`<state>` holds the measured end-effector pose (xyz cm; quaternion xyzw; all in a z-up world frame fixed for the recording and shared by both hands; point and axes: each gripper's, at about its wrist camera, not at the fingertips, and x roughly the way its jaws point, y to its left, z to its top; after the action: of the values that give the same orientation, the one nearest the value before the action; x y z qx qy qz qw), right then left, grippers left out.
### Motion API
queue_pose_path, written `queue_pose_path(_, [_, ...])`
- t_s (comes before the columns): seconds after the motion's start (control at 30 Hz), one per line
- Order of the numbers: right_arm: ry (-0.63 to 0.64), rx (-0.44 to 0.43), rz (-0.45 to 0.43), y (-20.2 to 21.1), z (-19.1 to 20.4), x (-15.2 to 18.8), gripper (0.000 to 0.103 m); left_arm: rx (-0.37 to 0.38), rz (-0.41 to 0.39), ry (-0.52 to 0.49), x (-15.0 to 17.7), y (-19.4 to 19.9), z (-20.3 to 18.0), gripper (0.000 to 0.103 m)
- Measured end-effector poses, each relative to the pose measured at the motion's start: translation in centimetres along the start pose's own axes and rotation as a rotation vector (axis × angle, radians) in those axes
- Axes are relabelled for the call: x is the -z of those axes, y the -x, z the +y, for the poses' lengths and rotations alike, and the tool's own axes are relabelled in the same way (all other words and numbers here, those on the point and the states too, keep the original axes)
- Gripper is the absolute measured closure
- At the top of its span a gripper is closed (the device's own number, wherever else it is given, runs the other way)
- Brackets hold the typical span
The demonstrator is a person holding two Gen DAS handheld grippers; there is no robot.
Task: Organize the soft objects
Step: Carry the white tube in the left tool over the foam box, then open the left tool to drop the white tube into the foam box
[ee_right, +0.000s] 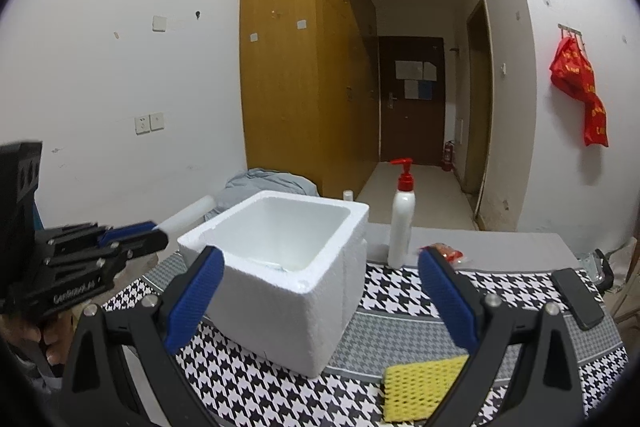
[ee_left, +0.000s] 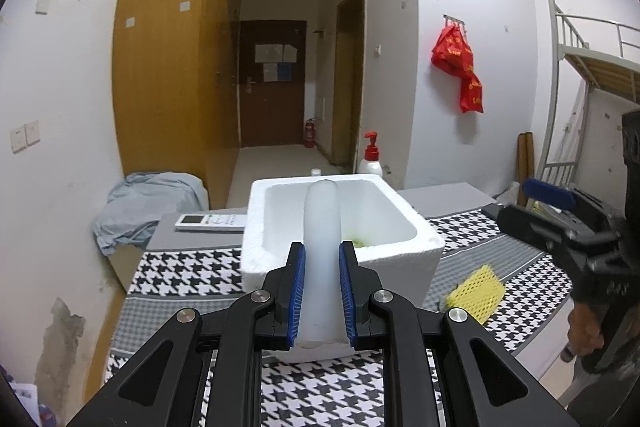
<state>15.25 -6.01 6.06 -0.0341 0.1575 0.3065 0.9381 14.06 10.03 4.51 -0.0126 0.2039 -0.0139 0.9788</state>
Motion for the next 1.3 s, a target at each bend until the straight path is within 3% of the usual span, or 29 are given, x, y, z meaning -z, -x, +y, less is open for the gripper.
queue_pose_path(0.37, [-0.021, 0.063, 0.012, 1.3, -0.7, 1.3, 0.004, 0.047, 0.019, -0.015, -2.4, -2.5, -0.3, 0.086])
queue_pose_path(1.2, [-0.031, 0.168, 0.045, 1.9, -1.8, 3.0, 0.004, 0.033, 0.068, -0.048, -3.9, -7.9, -0.4, 0.085])
queue_pose_path(1.3, [-0.038, 0.178, 0.053, 1.8, -2.2, 3.2, 0.004, 0.033, 0.064, -0.044, -4.0, -8.1, -0.4, 0.081])
